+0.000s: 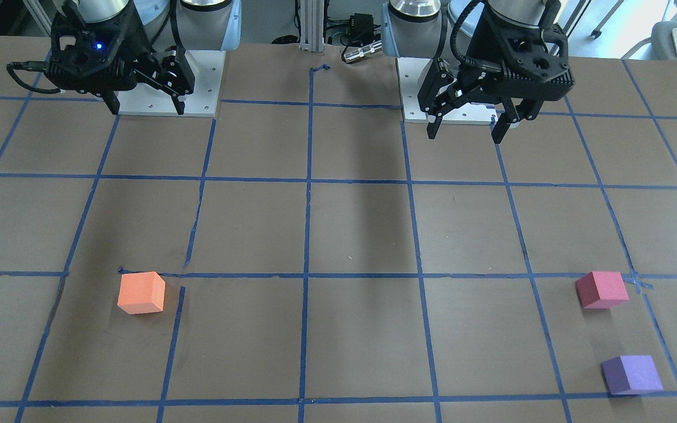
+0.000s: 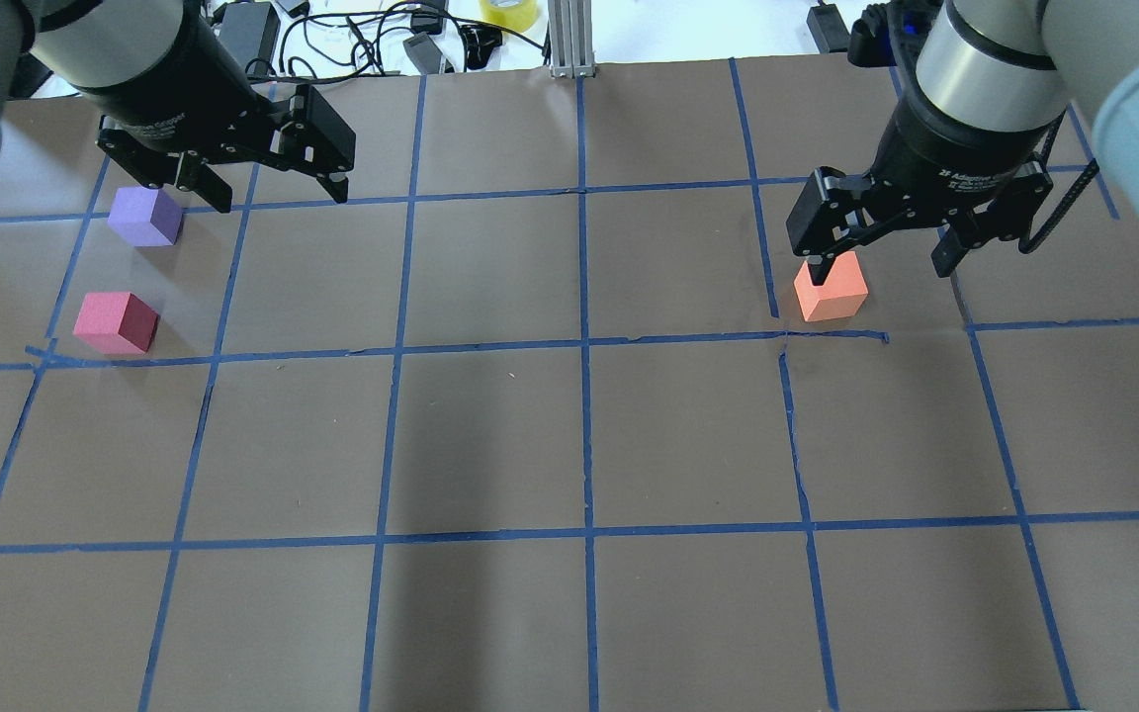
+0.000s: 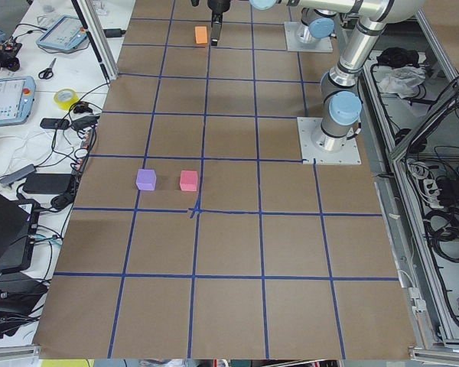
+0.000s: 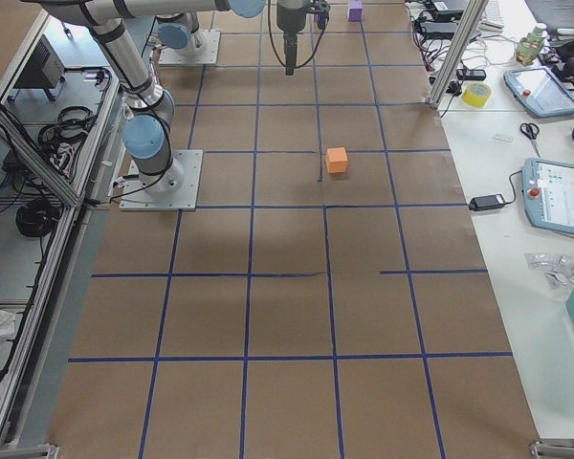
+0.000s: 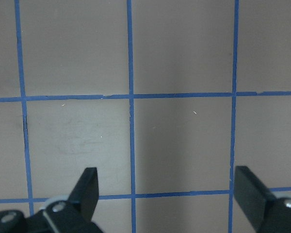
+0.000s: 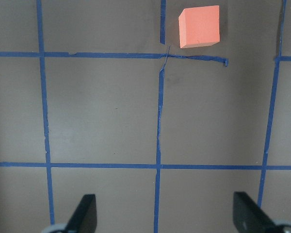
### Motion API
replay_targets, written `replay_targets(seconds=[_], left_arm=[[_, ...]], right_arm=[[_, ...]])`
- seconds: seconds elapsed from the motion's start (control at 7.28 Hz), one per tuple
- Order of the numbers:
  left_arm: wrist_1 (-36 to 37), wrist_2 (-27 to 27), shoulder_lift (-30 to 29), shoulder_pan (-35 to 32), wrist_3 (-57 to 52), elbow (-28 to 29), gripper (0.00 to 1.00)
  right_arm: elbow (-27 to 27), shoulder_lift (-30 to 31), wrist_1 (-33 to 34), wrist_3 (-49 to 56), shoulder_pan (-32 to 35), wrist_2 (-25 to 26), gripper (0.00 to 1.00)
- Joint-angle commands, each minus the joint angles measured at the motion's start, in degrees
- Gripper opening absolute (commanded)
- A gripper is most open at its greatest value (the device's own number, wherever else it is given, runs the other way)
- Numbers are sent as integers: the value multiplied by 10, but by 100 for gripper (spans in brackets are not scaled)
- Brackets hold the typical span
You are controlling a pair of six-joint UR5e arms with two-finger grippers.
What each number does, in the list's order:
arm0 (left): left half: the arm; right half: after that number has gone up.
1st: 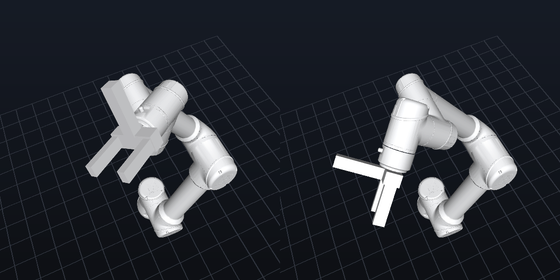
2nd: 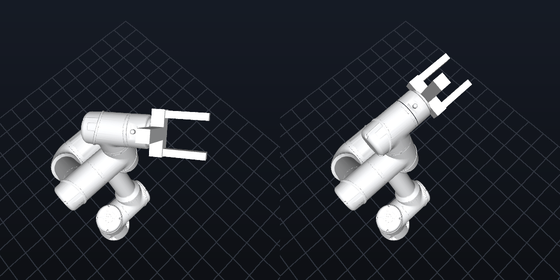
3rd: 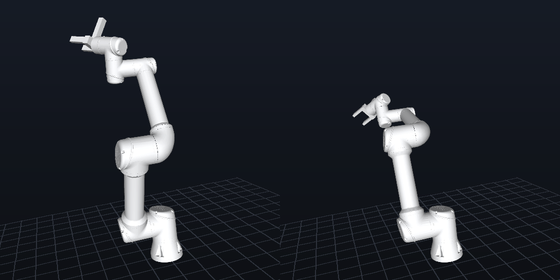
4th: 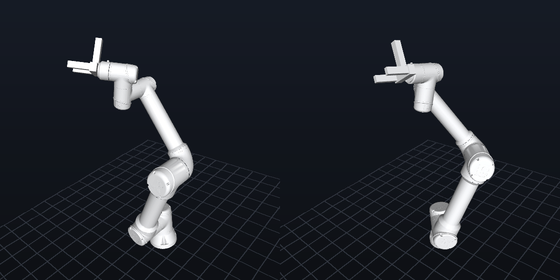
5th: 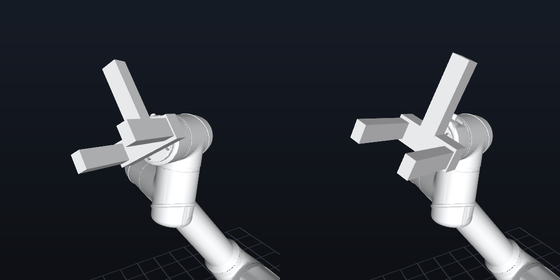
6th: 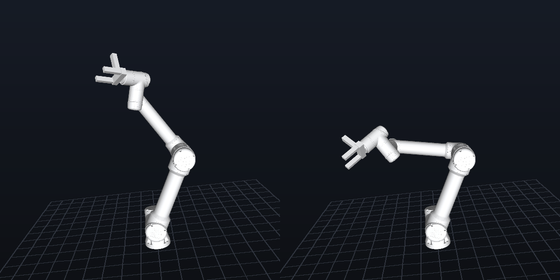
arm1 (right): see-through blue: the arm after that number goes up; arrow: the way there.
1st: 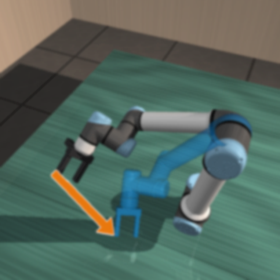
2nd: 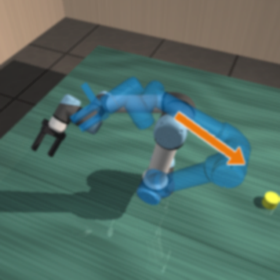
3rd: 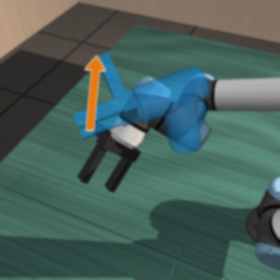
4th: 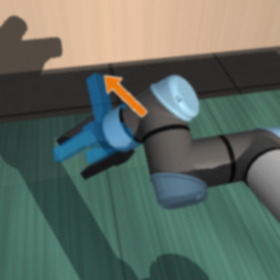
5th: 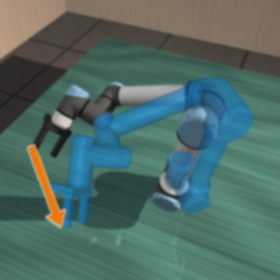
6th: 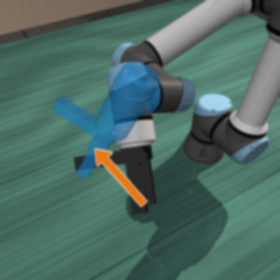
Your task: Arrange blocks in a line
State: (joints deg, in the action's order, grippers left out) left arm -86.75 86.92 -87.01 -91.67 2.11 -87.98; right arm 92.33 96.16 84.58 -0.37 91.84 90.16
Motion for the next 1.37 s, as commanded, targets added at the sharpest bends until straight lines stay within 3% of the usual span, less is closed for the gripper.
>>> replay_targets(seconds=[0.0,1.24], left_arm=[[0,0,0,0,0,0,100],[0,1,0,1,1,1,100]], right_arm=[[1,0,3,0,-1,-1,100],[7,-4,28,-1,1,1,100]])
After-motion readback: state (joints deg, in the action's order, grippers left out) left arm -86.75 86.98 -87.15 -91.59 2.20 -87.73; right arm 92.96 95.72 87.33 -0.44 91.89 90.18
